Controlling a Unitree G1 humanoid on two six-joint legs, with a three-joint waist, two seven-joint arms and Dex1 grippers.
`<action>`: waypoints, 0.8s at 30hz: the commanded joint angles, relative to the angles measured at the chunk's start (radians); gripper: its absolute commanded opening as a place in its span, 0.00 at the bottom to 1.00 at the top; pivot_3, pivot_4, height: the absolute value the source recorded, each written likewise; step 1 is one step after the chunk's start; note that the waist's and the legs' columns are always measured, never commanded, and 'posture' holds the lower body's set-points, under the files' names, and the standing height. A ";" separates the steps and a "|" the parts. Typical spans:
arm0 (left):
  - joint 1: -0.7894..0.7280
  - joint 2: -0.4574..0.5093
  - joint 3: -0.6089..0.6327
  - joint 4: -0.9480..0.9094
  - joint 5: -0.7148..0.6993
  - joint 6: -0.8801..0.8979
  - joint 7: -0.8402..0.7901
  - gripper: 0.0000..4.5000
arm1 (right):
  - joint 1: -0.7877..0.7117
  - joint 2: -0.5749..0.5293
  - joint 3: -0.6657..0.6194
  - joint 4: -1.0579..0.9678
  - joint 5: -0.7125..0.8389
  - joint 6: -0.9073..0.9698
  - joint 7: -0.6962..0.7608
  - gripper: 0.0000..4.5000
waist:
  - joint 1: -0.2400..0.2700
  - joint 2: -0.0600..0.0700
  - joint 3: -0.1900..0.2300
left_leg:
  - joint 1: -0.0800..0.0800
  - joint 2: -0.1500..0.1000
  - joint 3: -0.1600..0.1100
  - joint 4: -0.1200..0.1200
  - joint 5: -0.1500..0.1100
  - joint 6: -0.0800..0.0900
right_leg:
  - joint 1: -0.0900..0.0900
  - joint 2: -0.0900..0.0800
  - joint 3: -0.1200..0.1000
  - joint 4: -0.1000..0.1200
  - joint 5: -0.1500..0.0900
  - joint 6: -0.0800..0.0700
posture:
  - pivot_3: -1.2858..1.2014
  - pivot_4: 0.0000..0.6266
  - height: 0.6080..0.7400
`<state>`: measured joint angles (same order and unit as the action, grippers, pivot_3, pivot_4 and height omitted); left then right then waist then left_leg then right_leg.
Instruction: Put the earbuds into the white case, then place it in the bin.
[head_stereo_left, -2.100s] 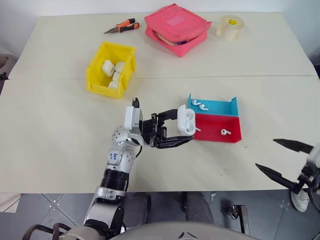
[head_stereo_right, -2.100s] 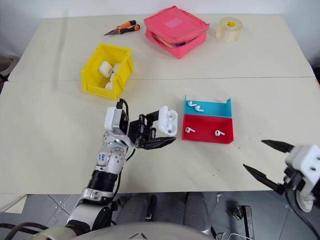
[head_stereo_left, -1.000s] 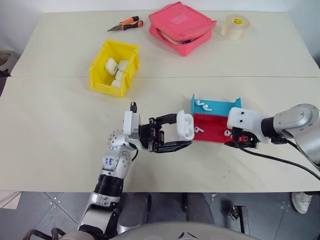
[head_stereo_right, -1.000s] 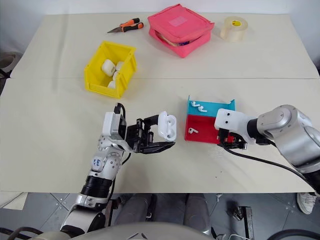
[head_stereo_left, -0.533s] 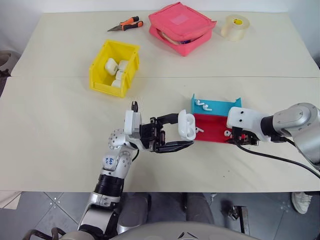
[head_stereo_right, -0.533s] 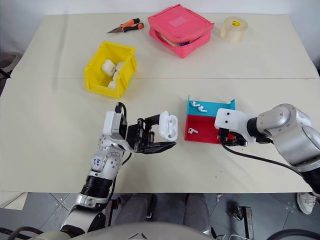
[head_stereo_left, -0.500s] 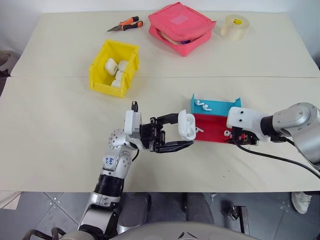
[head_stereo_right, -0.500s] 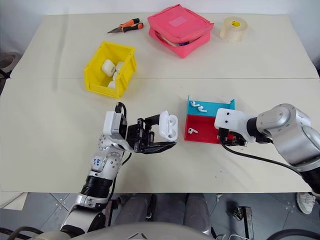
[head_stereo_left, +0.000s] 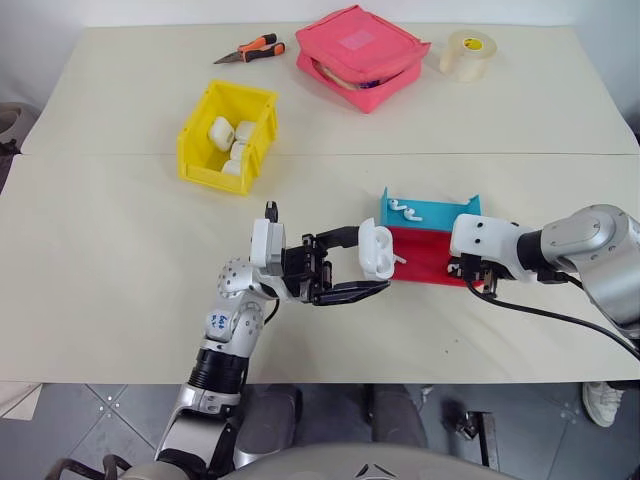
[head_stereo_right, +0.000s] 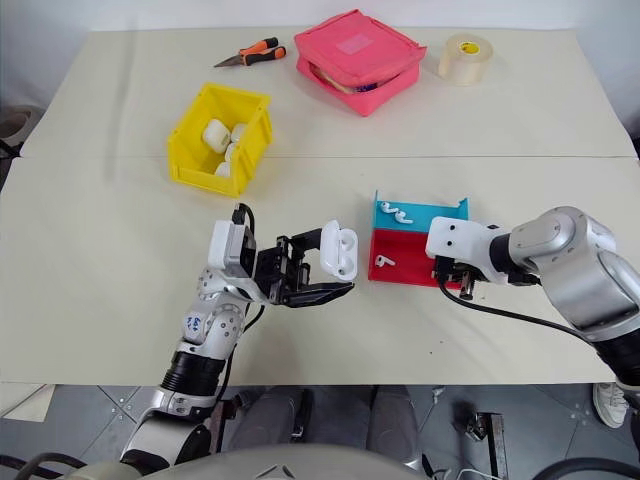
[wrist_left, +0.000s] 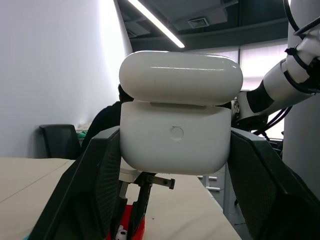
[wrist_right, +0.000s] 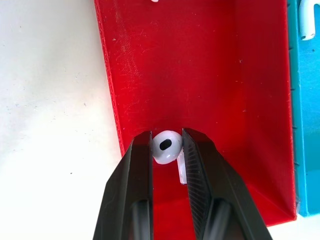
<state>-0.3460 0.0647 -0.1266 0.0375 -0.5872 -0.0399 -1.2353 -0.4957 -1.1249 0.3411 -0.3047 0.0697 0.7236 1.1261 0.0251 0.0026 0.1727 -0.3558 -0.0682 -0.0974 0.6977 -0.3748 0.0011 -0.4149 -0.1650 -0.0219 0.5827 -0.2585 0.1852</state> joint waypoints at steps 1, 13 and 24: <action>-0.019 0.004 0.002 -0.042 -0.026 0.005 -0.006 0.62 | 0.021 -0.001 -0.023 -0.011 -0.010 0.022 -0.006 0.11 | 0.000 0.000 0.000 | 0.000 0.000 0.000 0.000 0.000 0.000 | 0.000 0.000 0.000 0.000 0.000 0.000 | 0.52 0.24 1.00; -0.046 0.025 0.007 -0.034 -0.048 0.046 -0.027 0.62 | 0.278 0.150 -0.541 -0.154 0.274 -0.065 -0.062 0.11 | 0.003 0.000 0.000 | -0.001 0.000 0.000 -0.001 0.000 0.000 | 0.000 0.000 0.000 -0.001 0.000 0.000 | 0.52 0.24 1.00; -0.065 0.049 0.014 -0.031 -0.092 0.177 -0.030 0.62 | 0.325 0.702 -0.759 -0.388 0.815 -0.098 -0.383 0.11 | 0.000 0.000 0.000 | 0.001 0.000 -0.002 0.000 0.000 0.000 | 0.000 0.000 0.000 0.001 0.000 0.000 | 0.52 0.24 1.00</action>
<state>-0.3907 0.1139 -0.1189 0.0395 -0.6484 0.1268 -1.2609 -0.1752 -0.4390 -0.4298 -0.6271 0.8158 0.6557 0.7760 0.0249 0.0028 0.1727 -0.3551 -0.0683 -0.0991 0.6971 -0.3750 0.0008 -0.4151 -0.1649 -0.0214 0.5843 -0.2584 0.1853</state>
